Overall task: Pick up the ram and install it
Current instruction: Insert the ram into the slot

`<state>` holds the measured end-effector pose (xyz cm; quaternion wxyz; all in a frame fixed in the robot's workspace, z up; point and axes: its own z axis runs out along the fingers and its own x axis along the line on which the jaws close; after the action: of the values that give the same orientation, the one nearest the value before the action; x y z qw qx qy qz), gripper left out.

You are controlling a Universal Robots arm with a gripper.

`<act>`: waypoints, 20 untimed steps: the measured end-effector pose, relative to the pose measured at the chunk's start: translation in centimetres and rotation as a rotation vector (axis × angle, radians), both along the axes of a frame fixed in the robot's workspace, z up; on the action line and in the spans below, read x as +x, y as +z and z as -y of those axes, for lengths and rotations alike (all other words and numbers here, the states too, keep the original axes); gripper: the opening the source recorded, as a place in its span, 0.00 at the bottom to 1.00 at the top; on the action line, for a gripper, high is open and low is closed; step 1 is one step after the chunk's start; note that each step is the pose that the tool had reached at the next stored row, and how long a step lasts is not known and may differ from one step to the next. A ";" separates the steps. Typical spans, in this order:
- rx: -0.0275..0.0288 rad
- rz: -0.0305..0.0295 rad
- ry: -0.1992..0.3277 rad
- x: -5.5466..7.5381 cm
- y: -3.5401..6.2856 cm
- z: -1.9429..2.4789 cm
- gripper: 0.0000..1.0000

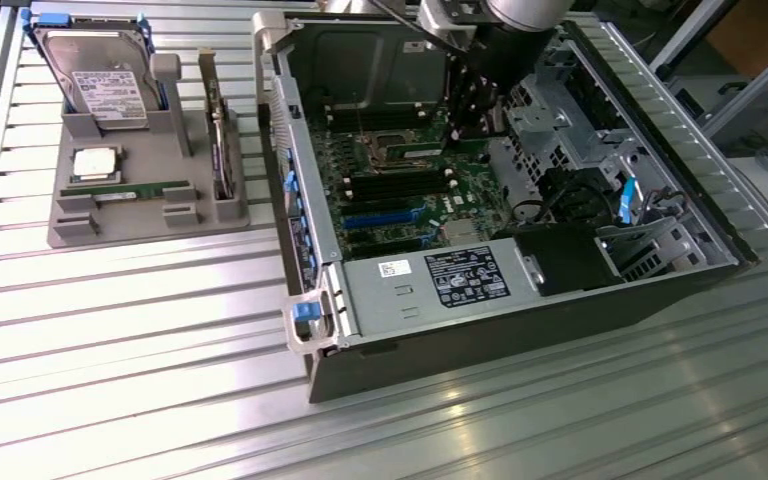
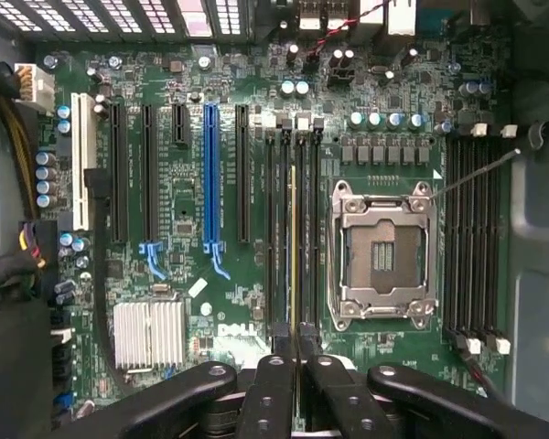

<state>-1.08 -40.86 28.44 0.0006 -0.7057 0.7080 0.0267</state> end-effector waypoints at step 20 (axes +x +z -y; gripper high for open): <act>-0.0006 0.0000 0.001 -2.5 -4.69 0.29 0.12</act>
<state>-3.55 -41.16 23.75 0.0004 -0.7059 0.7078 0.0264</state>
